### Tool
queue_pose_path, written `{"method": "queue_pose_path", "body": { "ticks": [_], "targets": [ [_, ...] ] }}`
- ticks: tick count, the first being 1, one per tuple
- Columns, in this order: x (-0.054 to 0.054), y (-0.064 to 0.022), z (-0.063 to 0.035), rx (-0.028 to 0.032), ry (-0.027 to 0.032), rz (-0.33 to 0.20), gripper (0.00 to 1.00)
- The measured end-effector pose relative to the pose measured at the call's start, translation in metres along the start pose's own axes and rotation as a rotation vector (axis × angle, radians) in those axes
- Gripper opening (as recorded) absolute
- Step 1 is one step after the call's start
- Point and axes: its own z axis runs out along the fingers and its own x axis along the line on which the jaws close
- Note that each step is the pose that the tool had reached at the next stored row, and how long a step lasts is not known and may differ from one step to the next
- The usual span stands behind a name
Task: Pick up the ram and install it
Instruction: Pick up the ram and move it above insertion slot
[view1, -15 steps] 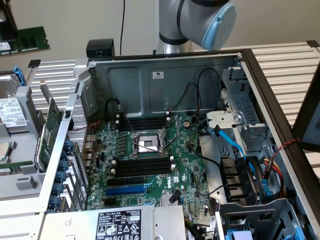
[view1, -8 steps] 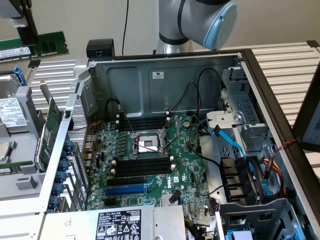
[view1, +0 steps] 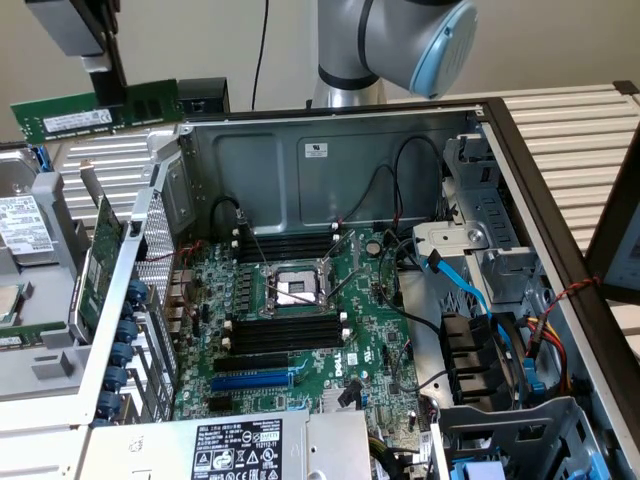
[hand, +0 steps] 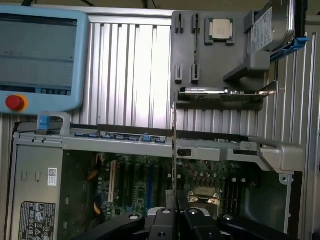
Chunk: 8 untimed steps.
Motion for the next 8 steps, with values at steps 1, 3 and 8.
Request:
{"method": "queue_pose_path", "body": {
  "ticks": [1, 3, 8],
  "targets": [
    [-0.001, -0.0047, 0.0018, 0.0000, 0.0001, 0.000, 0.12],
    [-0.002, -0.0139, 0.0055, 0.0000, 0.0002, 0.000, 0.12],
    [-0.007, -0.0351, 0.0133, -0.0003, 0.0036, 0.000, 0.12]
  ]
}}
